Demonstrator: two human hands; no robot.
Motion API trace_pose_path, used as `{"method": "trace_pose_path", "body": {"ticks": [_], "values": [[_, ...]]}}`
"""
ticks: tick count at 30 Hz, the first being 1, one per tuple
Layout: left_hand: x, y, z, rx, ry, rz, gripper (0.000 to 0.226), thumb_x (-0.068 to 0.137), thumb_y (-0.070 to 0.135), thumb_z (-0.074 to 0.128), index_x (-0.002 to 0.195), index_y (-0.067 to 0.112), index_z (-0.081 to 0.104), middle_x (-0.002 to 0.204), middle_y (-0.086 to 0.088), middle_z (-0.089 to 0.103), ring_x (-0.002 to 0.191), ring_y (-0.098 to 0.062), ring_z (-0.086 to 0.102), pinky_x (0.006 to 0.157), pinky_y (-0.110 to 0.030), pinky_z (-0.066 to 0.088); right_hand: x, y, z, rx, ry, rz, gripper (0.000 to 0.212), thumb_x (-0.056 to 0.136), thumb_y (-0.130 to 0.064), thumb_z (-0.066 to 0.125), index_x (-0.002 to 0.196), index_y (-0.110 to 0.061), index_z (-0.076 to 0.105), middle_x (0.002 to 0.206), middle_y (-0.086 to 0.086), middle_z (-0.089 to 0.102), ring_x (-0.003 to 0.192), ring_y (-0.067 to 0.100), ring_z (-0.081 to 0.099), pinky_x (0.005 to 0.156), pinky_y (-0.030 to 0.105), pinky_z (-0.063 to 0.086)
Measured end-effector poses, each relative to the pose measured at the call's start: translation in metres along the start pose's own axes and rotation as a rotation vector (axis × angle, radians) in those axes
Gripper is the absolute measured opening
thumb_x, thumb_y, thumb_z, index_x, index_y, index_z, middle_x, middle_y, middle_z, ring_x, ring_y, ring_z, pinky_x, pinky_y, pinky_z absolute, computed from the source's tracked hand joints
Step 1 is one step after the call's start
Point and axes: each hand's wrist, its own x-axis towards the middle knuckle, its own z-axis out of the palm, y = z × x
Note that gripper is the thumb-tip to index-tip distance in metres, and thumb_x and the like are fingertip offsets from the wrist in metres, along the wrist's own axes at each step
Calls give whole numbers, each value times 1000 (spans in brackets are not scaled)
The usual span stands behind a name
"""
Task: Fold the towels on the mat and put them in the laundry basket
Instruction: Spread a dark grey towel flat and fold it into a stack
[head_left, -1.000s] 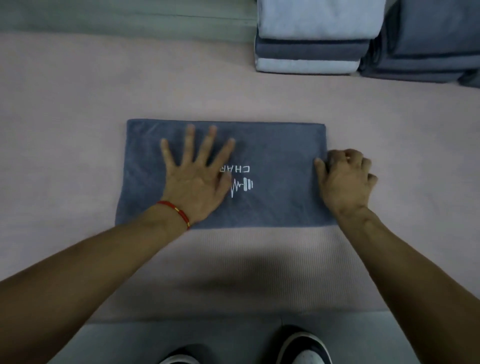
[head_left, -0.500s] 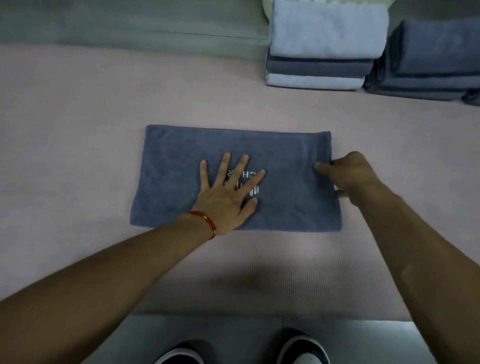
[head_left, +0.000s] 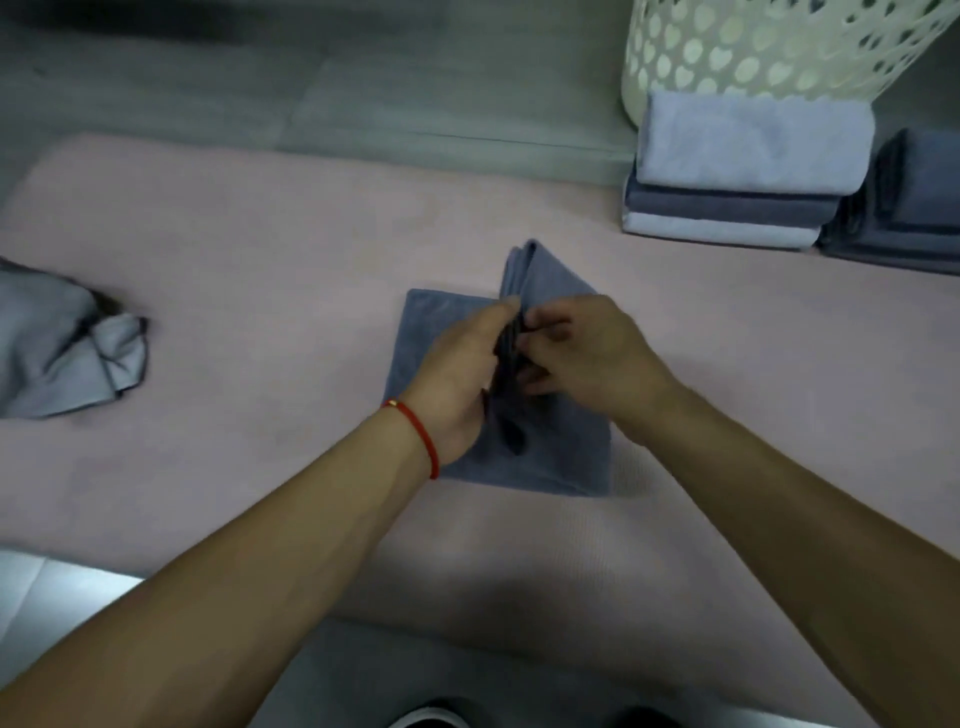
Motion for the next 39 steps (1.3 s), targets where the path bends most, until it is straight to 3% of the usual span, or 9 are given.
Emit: {"method": "trace_pose_path", "body": {"ticks": [5, 10, 15, 18, 20, 24, 27, 31, 39], "values": [[17, 13, -70, 270, 157, 191, 25, 94, 2, 64, 118, 9, 68, 105, -17, 74, 93, -31, 72, 85, -42, 61, -1, -2, 39, -189, -8, -267, 16, 99, -15, 60, 104, -26, 71, 92, -13, 70, 87, 6, 70, 82, 19, 57], [54, 0, -124, 1077, 440, 252, 37, 90, 23, 72, 126, 17, 67, 107, -7, 73, 96, -23, 68, 96, -28, 51, 2, 31, 31, -459, 0, -280, 22, 99, -18, 58, 116, -21, 70, 100, -17, 65, 81, -5, 58, 73, -2, 39], [67, -18, -132, 1284, 480, 416, 33, 93, 29, 67, 121, 12, 67, 106, -12, 70, 99, -32, 64, 88, -37, 52, 1, 88, 24, -798, -99, -333, 39, 102, -29, 54, 139, -18, 59, 145, 5, 50, 129, 26, 47, 110, 27, 36], [61, -25, -137, 1293, 543, 415, 34, 94, 39, 64, 115, 12, 63, 103, -11, 63, 93, -31, 61, 79, -39, 52, -4, 106, 24, -975, -183, -328, 64, 100, -57, 28, 147, -19, 52, 157, 6, 40, 138, 28, 40, 107, 47, 44], [53, -28, -136, 1327, 558, 473, 39, 96, 38, 60, 125, 12, 56, 115, -13, 59, 103, -32, 57, 83, -43, 51, 1, 103, 22, -1017, -165, -370, 81, 94, -67, 12, 144, -19, 55, 153, 5, 46, 134, 28, 46, 100, 49, 49], [42, -39, -113, 1714, 422, 808, 53, 100, 40, 41, 149, 20, 41, 158, -12, 33, 145, -35, 30, 112, -54, 30, 30, 78, 20, -1142, -22, -491, 67, 99, -54, 21, 149, -20, 47, 161, 11, 34, 145, 32, 37, 108, 52, 40], [57, -50, -109, 1814, 249, 607, 67, 101, 56, 20, 161, 28, 10, 168, -9, -4, 155, -29, -6, 122, -58, 6, 66, 74, 21, -1217, -71, -415, 69, 103, -57, 26, 162, -27, 9, 170, 6, -7, 156, 29, -5, 123, 57, 13], [73, -62, -125, 1843, 201, 510, 70, 100, 64, 13, 158, 35, -12, 166, -4, -22, 152, -25, -23, 122, -58, 2, 92, 88, 15, -1246, -190, -249, 74, 100, -65, 18, 160, -33, -11, 168, -1, -21, 155, 25, -17, 124, 57, 6], [71, -57, -120, 1883, 192, 463, 70, 100, 65, 13, 158, 35, -13, 165, -6, -23, 151, -27, -23, 119, -63, 1, 133, 80, -8, -893, 27, -116, 58, 98, -59, 40, 144, -23, 42, 145, 11, 49, 133, 35, 42, 111, 51, 36]]}}
